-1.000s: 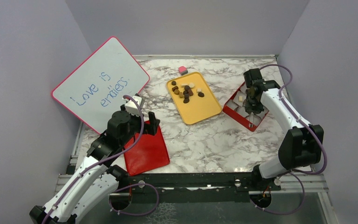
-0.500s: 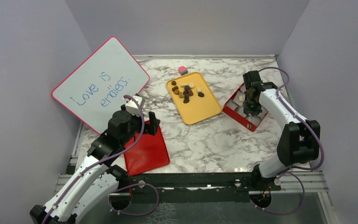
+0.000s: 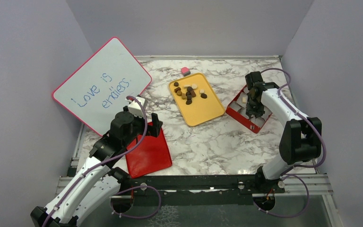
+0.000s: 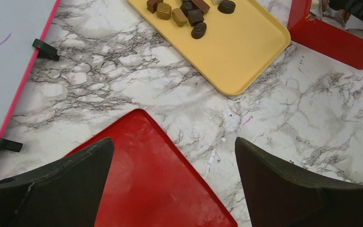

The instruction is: Pack the chocolate

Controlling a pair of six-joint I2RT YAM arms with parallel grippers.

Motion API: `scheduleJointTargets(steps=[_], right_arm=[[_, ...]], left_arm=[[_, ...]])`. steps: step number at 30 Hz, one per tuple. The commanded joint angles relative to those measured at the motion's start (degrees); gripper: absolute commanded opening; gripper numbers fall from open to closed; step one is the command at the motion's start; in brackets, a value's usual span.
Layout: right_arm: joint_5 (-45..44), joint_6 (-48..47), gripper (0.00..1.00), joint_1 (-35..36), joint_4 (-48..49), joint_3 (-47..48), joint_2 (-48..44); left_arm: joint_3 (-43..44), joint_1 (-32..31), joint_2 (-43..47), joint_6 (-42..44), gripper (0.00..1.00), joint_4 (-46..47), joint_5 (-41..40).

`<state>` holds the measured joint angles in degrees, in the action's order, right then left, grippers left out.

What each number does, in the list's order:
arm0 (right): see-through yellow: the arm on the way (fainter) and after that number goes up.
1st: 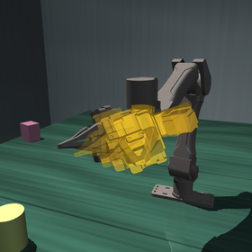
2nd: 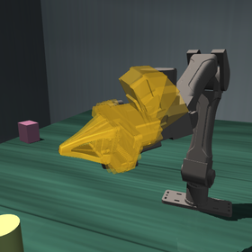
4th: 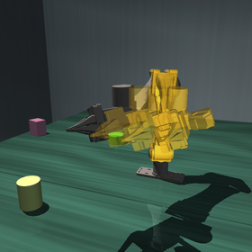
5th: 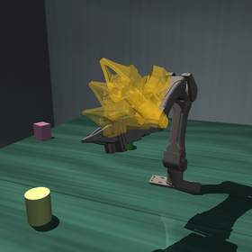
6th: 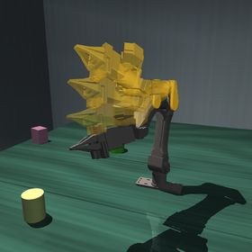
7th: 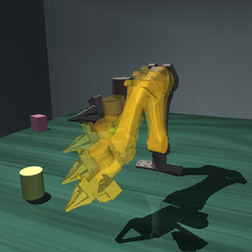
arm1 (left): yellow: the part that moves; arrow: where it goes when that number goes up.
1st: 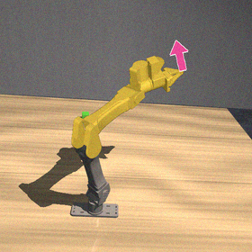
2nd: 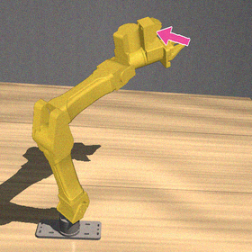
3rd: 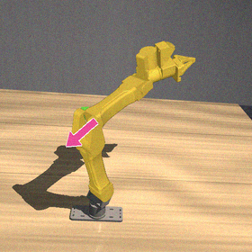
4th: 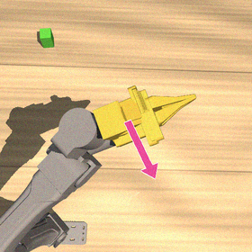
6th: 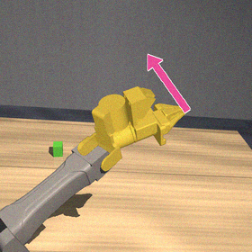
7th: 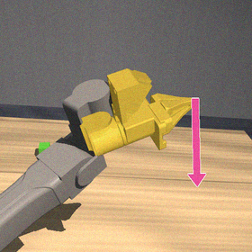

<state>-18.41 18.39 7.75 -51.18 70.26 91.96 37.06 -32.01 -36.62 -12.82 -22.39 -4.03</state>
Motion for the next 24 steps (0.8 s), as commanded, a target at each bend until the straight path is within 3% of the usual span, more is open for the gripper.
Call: scheduleJointTargets(steps=[1, 17, 24], right_arm=[[-1.7, -0.2, 0.34, -0.4, -0.9, 3.4, -0.4], [-1.8, -0.1, 0.36, -0.3, -4.5, 4.6, -4.2], [9.4, -3.0, 0.35, -0.2, -0.6, 5.5, -10.9]], left_arm=[[-0.4, -0.2, 0.2, 0.1, 0.99, 1.5, 1.0], [-0.5, -0.2, 0.7, 0.0, 0.99, 1.5, 1.1], [-0.4, -0.2, 0.7, 0.0, 0.99, 1.5, 1.0]])
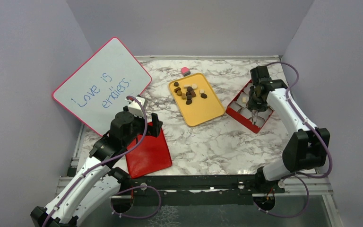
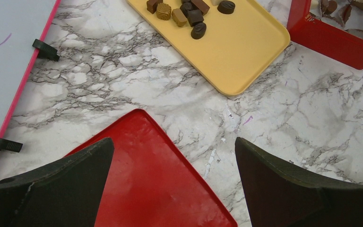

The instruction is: Pack the chocolate

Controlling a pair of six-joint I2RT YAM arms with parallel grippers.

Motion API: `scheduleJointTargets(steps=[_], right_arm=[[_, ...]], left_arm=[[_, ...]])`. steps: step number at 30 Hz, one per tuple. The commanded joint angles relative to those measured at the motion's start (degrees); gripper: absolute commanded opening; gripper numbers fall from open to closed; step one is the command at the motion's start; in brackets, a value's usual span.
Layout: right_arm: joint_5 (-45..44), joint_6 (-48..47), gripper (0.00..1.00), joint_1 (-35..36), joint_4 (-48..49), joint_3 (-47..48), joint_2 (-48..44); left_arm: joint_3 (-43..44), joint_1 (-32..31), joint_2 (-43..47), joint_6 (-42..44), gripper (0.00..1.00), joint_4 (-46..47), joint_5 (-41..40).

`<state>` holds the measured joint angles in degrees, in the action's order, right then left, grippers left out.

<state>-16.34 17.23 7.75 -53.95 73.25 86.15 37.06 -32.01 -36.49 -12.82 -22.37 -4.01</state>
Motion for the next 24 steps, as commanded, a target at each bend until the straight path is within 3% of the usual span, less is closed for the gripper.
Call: scheduleJointTargets(steps=[1, 13, 24], right_arm=[[9.0, -2.1, 0.35, -0.1, 2.7, 2.6, -5.9], [21.3, -8.8, 0.36, 7.9, 10.0, 3.8, -6.9], [18.4, -15.0, 0.37, 13.8, 14.3, 4.8, 4.7]], left_arm=[[-0.4, -0.2, 0.5, 0.1, 0.99, 1.5, 1.0], [-0.4, -0.2, 2.1, 0.2, 0.99, 1.5, 0.6], [-0.5, -0.2, 3.6, 0.4, 0.99, 1.5, 1.2]])
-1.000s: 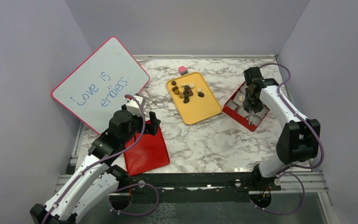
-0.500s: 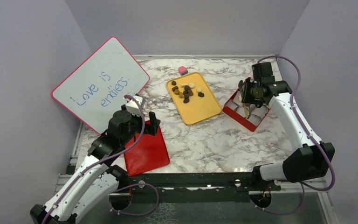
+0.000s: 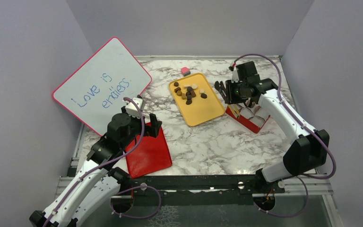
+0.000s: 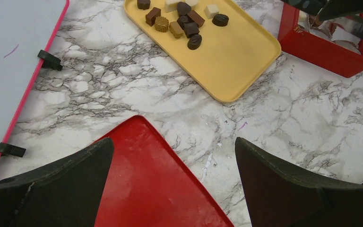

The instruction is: Pack the chocolate

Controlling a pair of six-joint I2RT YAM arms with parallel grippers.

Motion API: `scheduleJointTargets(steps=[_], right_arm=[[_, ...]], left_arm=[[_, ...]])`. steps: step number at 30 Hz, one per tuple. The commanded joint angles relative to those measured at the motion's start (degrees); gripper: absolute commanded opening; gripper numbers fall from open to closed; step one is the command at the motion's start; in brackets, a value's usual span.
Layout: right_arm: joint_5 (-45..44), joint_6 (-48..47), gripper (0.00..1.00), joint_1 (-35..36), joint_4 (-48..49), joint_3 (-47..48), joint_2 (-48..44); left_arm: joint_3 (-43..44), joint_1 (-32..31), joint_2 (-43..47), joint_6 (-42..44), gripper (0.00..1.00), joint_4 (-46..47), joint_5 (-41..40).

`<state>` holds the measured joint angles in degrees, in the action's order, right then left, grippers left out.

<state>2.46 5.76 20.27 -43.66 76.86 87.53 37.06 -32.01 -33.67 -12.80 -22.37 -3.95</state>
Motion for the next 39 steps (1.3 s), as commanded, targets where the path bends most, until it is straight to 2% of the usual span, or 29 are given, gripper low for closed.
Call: scheduleJointTargets(steps=[1, 9, 20, 36, 39], right_arm=[[-0.9, -3.2, 0.37, 1.5, 3.4, 2.1, 4.6], [-2.1, -1.8, 0.40, 4.7, 2.6, 7.5, 11.1], [-8.3, -3.6, 0.42, 7.1, -2.3, 15.1, 19.2], [-5.4, -7.9, 0.42, 7.3, -2.1, 13.4, 22.2], [-5.9, -7.9, 0.38, 8.3, -2.3, 12.9, 22.3]], left_arm=[[-0.5, -0.2, 1.0, 0.4, 0.99, 1.5, 1.2], [-0.5, -0.2, 2.2, 0.4, 0.99, 1.4, 0.6], [-0.5, -0.2, 2.9, 0.4, 0.99, 1.5, 0.4], [-0.4, -0.2, 2.9, 0.5, 0.99, 1.5, 0.2], [-0.5, -0.2, 3.0, 0.5, 0.99, 1.5, 0.2]])
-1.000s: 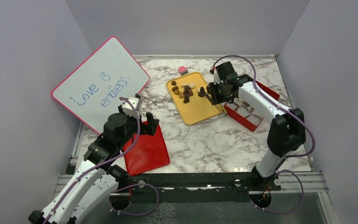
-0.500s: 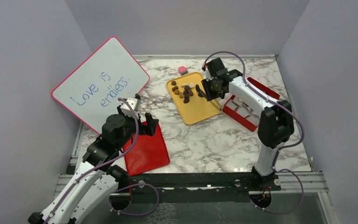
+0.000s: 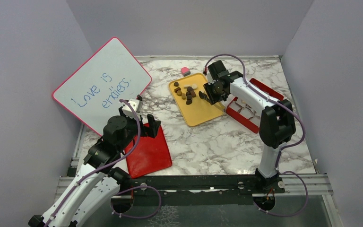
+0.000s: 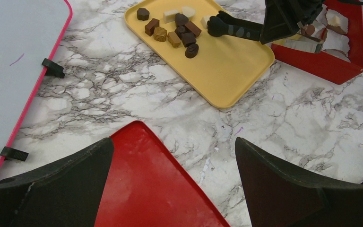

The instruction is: Pack the chocolate

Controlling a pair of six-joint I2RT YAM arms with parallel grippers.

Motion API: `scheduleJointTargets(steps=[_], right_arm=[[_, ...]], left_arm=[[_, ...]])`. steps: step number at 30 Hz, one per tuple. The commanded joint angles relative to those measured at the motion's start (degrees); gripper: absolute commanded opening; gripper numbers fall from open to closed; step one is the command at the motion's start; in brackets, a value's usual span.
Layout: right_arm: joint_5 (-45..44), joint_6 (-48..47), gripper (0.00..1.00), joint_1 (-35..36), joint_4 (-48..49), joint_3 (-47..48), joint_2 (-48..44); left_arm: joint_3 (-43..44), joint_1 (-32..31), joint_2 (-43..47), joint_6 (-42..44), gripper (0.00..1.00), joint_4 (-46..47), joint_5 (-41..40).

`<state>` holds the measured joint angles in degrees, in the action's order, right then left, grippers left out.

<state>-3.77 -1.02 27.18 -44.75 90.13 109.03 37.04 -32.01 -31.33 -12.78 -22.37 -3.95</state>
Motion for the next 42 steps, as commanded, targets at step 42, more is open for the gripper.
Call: scheduleJointTargets(steps=[42], right_arm=[[-3.2, 8.0, 0.30, 6.9, -3.8, -13.2, -18.5]], left_arm=[[-0.6, -0.2, 0.1, 0.4, 0.99, 1.6, 1.1]])
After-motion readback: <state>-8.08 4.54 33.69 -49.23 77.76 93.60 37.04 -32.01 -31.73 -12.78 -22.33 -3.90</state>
